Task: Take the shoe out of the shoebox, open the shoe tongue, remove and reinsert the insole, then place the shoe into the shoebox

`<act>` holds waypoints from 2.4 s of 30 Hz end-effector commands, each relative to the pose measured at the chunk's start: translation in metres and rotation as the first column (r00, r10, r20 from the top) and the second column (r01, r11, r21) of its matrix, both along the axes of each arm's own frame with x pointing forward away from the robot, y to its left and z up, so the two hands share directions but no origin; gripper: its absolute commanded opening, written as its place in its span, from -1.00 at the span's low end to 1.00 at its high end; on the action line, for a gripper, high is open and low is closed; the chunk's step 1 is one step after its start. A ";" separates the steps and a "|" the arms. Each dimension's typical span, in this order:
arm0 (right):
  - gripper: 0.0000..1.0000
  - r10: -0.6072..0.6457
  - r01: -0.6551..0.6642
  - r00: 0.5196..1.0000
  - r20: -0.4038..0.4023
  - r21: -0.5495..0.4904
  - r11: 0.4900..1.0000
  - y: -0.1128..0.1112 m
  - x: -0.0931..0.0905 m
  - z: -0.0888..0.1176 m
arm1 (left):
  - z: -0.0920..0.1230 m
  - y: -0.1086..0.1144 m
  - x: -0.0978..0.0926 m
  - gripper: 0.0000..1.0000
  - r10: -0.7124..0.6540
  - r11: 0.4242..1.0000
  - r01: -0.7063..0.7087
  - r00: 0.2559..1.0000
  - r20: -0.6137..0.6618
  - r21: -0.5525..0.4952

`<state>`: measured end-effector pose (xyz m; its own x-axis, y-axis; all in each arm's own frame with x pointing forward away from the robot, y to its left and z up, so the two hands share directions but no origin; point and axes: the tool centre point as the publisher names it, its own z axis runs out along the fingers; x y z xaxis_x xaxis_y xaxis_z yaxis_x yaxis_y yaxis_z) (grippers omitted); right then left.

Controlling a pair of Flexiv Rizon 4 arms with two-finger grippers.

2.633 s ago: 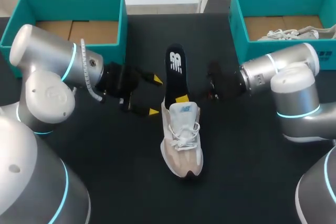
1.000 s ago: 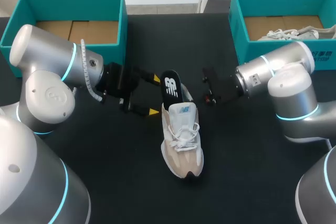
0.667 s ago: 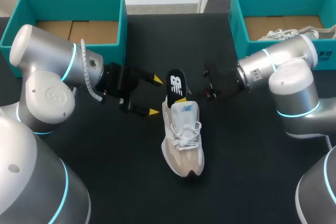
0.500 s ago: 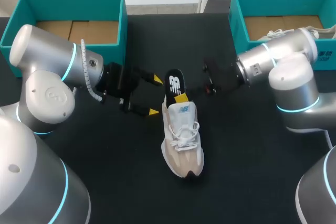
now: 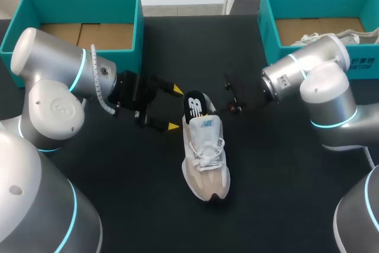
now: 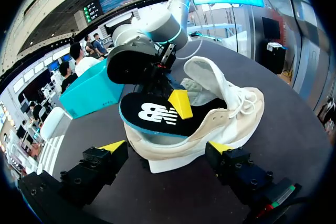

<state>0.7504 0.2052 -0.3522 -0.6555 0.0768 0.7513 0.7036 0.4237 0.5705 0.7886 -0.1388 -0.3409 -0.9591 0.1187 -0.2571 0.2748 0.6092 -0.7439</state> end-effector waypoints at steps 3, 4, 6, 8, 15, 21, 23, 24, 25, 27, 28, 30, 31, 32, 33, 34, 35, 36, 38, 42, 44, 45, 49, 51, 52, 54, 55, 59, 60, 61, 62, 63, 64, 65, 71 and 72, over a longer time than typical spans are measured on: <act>-1.00 -0.020 0.020 1.000 -0.006 -0.004 1.000 0.004 -0.011 -0.005 | 0.000 -0.001 0.000 1.00 0.000 1.000 0.000 1.000 0.000 0.005; -0.90 -0.022 0.022 1.000 -0.003 -0.006 1.000 0.004 -0.010 -0.003 | 0.000 -0.001 0.000 1.00 0.000 1.000 0.000 1.000 0.000 0.005; -0.57 -0.023 0.023 1.000 0.012 -0.010 1.000 0.004 -0.006 0.001 | 0.000 -0.001 0.000 1.00 0.000 1.000 0.000 1.000 0.000 0.005; -0.44 -0.015 0.016 0.999 0.028 -0.018 1.000 0.003 -0.001 0.006 | 0.000 -0.001 0.000 1.00 0.000 1.000 0.000 1.000 0.000 0.005; -0.42 0.013 -0.010 0.997 0.072 -0.037 0.999 0.000 0.019 0.019 | 0.000 -0.001 0.000 1.00 0.000 1.000 0.000 1.000 0.000 0.005; -0.52 0.021 -0.018 0.996 0.090 -0.038 0.999 -0.002 0.035 0.018 | 0.000 -0.001 0.000 1.00 0.000 1.000 0.000 1.000 0.000 0.005; -0.64 0.025 -0.022 0.996 0.089 -0.037 0.999 -0.001 0.036 0.017 | 0.000 -0.001 0.000 1.00 0.000 1.000 0.000 1.000 0.000 0.005; -0.76 0.028 -0.025 0.996 0.083 -0.034 0.999 0.000 0.035 0.015 | 0.000 -0.001 0.000 1.00 0.000 1.000 0.000 1.000 0.000 0.005; -0.91 0.029 -0.027 0.997 0.078 -0.030 0.999 0.001 0.033 0.013 | 0.000 -0.001 0.000 1.00 0.000 1.000 0.000 1.000 0.000 0.005; -1.00 0.037 -0.035 0.998 0.055 -0.025 0.999 0.003 0.027 0.010 | 0.000 -0.001 0.000 1.00 0.000 1.000 0.000 1.000 0.000 0.005; -1.00 0.037 -0.036 0.998 0.044 -0.022 0.999 0.003 0.024 0.008 | 0.000 -0.001 0.000 1.00 0.000 1.000 0.000 1.000 0.000 0.005; -1.00 0.046 -0.046 0.999 0.007 -0.034 0.998 0.005 0.015 0.004 | 0.000 -0.001 0.000 1.00 0.000 1.000 0.000 1.000 0.000 0.005; -1.00 0.052 -0.052 0.999 -0.012 -0.043 0.998 0.006 0.011 0.001 | 0.000 -0.001 0.000 1.00 0.000 1.000 0.000 1.000 0.000 0.005; -1.00 0.043 -0.043 0.999 -0.012 -0.036 0.998 0.007 0.007 -0.001 | 0.000 -0.001 0.000 1.00 0.000 1.000 0.000 1.000 0.000 0.005; -1.00 0.036 -0.036 0.999 -0.015 -0.025 0.999 0.007 0.004 -0.001 | 0.000 -0.001 0.000 1.00 0.000 1.000 0.000 1.000 0.000 0.005; -1.00 0.039 -0.040 0.999 -0.029 -0.033 0.999 0.009 0.001 -0.002 | 0.000 -0.001 0.000 1.00 0.000 1.000 0.000 1.000 0.000 0.005; -1.00 0.042 -0.044 0.998 -0.039 -0.038 0.998 0.010 -0.001 -0.003 | 0.000 -0.001 0.000 1.00 0.000 1.000 0.000 1.000 0.000 0.005; -1.00 0.042 -0.044 0.998 -0.046 -0.040 0.998 0.010 -0.004 -0.006 | 0.000 -0.001 0.000 1.00 0.000 1.000 0.000 1.000 0.000 0.005; -1.00 0.039 -0.041 0.998 -0.048 -0.040 0.998 0.010 -0.005 -0.008 | 0.000 -0.001 0.000 1.00 0.000 1.000 0.000 1.000 0.000 0.005; -0.72 0.034 -0.036 0.999 -0.026 -0.054 0.998 0.010 0.000 -0.001 | 0.000 -0.001 0.000 1.00 0.000 1.000 0.000 1.000 0.000 0.005; -0.64 0.037 -0.038 0.999 -0.013 -0.064 0.997 0.009 0.003 0.005 | 0.000 -0.001 0.000 1.00 0.000 1.000 0.000 1.000 0.000 0.005; -0.58 0.037 -0.037 0.999 -0.007 -0.068 0.997 0.008 0.004 0.007 | 0.000 -0.001 0.000 1.00 0.000 1.000 0.000 1.000 0.000 0.005; -0.44 0.041 -0.040 0.999 0.012 -0.085 0.996 0.005 0.007 0.016 | 0.000 -0.001 0.000 1.00 0.000 1.000 0.000 1.000 0.000 0.005; -0.42 0.044 -0.042 0.999 0.020 -0.091 0.995 0.004 0.008 0.020 | 0.000 -0.001 0.000 1.00 0.000 1.000 0.000 1.000 0.000 0.005; -0.40 0.044 -0.041 0.999 0.025 -0.091 0.995 0.005 0.009 0.021 | 0.000 -0.001 0.000 1.00 0.000 1.000 0.000 1.000 0.000 0.005; -0.39 0.050 -0.047 0.998 0.032 -0.097 0.994 0.006 0.010 0.025 | 0.000 -0.001 0.000 1.00 0.000 1.000 0.000 1.000 0.000 0.005; -0.39 0.054 -0.050 0.998 0.036 -0.100 0.994 0.006 0.011 0.027 | 0.000 -0.001 0.000 1.00 0.000 1.000 0.000 1.000 0.000 0.005; -0.33 0.058 -0.051 0.996 0.061 -0.116 0.992 0.006 0.016 0.036 | 0.000 -0.001 0.000 1.00 0.000 1.000 0.000 1.000 0.000 0.005; -0.33 0.060 -0.052 0.996 0.070 -0.117 0.992 0.006 0.017 0.039 | 0.000 -0.001 0.000 1.00 0.000 1.000 0.000 1.000 0.000 0.005; -0.32 0.067 -0.057 0.995 0.078 -0.120 0.991 0.006 0.019 0.042 | 0.000 -0.001 0.000 1.00 0.000 1.000 0.000 1.000 0.000 0.005; -0.30 0.075 -0.065 0.994 0.084 -0.124 0.990 0.008 0.021 0.046 | 0.000 -0.001 0.000 1.00 0.000 1.000 0.000 1.000 0.000 0.005; -0.28 0.082 -0.070 0.992 0.092 -0.129 0.989 0.009 0.023 0.049 | 0.000 -0.001 0.000 1.00 0.000 1.000 0.000 1.000 0.000 0.005; -0.27 0.086 -0.073 0.991 0.105 -0.123 0.990 0.010 0.025 0.052 | 0.000 -0.001 0.000 1.00 0.000 1.000 0.000 1.000 0.000 0.005; -0.28 0.100 -0.086 0.989 0.109 -0.127 0.988 0.013 0.029 0.055 | 0.000 -0.001 0.000 1.00 0.000 1.000 0.000 1.000 0.000 0.005; -0.22 0.139 -0.110 0.977 0.161 -0.181 0.977 0.012 0.048 0.078 | 0.000 -0.001 0.000 1.00 0.000 1.000 0.000 1.000 0.000 0.005; -0.22 0.146 -0.112 0.975 0.166 -0.198 0.974 0.010 0.051 0.084 | 0.000 -0.001 0.000 1.00 0.000 1.000 0.000 1.000 0.000 0.005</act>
